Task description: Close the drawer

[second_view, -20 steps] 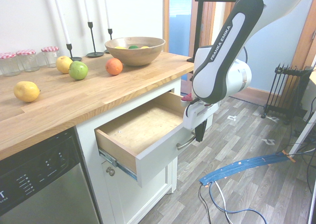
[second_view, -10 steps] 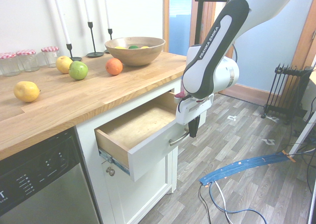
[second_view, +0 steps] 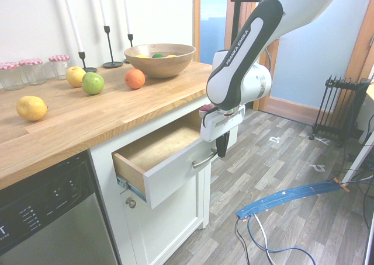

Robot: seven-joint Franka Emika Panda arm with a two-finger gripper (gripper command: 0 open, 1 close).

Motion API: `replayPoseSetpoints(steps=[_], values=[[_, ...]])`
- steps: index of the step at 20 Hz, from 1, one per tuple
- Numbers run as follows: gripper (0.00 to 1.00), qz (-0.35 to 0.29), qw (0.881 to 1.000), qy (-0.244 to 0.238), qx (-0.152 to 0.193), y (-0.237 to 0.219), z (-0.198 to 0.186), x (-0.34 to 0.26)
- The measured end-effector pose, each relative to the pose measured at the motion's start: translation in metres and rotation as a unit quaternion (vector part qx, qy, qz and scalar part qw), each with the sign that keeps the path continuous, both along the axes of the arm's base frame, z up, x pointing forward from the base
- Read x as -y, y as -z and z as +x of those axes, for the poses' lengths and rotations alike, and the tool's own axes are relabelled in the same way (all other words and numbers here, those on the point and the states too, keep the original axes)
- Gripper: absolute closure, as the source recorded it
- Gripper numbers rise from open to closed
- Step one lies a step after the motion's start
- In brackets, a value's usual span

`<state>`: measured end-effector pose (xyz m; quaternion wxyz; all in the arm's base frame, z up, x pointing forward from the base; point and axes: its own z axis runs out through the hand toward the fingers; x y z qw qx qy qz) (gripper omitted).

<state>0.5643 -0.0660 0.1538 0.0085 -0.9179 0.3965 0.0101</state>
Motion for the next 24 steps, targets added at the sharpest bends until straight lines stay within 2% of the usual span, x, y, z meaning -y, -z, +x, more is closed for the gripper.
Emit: replayPoseSetpoints(steps=[24], values=[[1.0, -0.003, 1.0, -0.008, -0.015, 0.006, 0.09, 0.015]])
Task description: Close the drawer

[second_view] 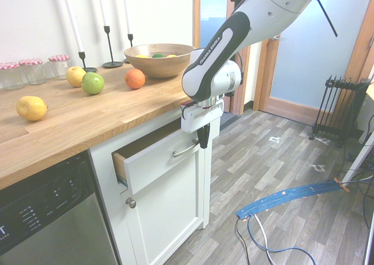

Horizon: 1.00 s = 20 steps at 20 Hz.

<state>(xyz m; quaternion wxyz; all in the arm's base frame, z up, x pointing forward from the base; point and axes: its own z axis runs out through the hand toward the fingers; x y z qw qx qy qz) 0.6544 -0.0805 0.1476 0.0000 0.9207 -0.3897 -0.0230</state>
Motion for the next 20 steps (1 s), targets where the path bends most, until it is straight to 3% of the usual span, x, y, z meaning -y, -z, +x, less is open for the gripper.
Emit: replayPoseSetpoints(steps=[8, 9, 20], values=[[1.0, 0.003, 1.0, 0.002, -0.013, -0.0007, 0.0077, 0.0055], [0.0, 0.003, 1.0, 0.002, -0.014, -0.0009, 0.0077, 0.0054], [0.0, 0.003, 1.0, 0.002, -0.016, -0.0017, 0.0076, 0.0055]])
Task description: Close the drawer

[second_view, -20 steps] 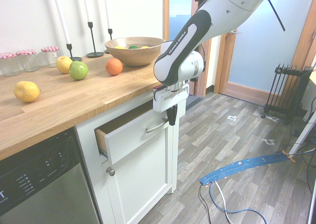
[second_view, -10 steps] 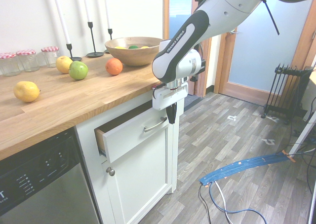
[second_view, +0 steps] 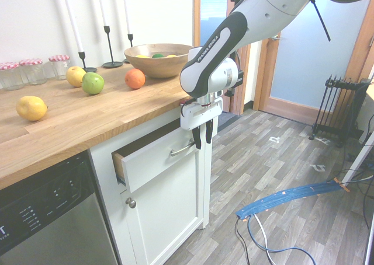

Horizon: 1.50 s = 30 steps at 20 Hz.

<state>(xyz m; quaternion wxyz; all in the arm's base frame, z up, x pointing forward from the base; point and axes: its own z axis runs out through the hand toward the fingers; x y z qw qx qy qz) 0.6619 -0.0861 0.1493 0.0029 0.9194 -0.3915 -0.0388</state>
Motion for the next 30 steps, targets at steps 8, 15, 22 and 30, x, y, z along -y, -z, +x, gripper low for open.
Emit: replayPoseSetpoints(steps=[8, 15, 22, 30], values=[[0.0, -0.002, 1.0, -0.001, 0.006, -0.004, -0.001, -0.004], [0.0, -0.007, 1.0, -0.002, 0.016, -0.019, -0.049, -0.027], [0.0, -0.016, 1.0, 0.0, 0.021, -0.044, -0.117, -0.054], [0.0, -0.019, 0.999, -0.003, 0.037, -0.076, -0.154, -0.065]])
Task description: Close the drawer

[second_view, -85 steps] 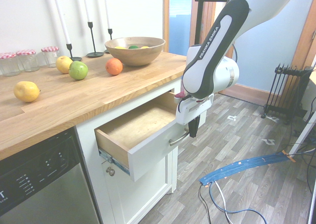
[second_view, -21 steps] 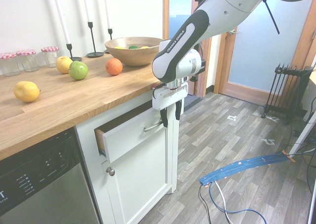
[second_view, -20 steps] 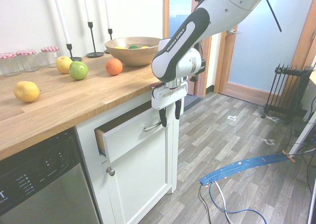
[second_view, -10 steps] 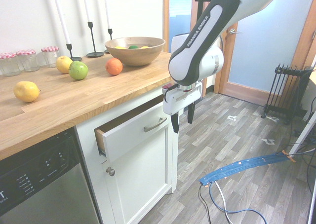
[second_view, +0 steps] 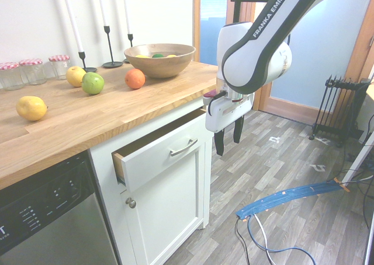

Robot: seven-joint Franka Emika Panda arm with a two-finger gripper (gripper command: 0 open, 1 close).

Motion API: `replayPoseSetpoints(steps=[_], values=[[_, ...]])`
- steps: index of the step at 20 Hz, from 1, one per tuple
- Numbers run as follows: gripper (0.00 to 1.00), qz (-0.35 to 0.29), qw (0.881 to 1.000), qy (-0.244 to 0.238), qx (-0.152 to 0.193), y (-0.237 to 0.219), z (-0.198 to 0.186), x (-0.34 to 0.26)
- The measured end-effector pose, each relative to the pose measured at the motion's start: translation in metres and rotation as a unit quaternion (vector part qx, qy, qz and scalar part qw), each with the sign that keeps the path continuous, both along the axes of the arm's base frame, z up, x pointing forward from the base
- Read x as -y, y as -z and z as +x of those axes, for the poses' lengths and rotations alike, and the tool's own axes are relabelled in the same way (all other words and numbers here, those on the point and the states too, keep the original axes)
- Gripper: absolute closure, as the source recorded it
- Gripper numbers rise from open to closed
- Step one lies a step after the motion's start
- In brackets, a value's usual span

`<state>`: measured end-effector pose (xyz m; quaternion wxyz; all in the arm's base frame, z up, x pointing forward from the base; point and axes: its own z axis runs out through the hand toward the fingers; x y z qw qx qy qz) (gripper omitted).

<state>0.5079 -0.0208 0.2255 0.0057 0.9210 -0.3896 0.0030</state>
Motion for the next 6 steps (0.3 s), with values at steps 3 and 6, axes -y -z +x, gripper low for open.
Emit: replayPoseSetpoints(steps=[3, 6], values=[[0.0, 0.001, 1.0, 0.001, 0.002, -0.0039, -0.0024, 0.0003], [0.0, 0.002, 1.0, 0.001, 0.002, -0.0051, -0.0029, 0.0002]])
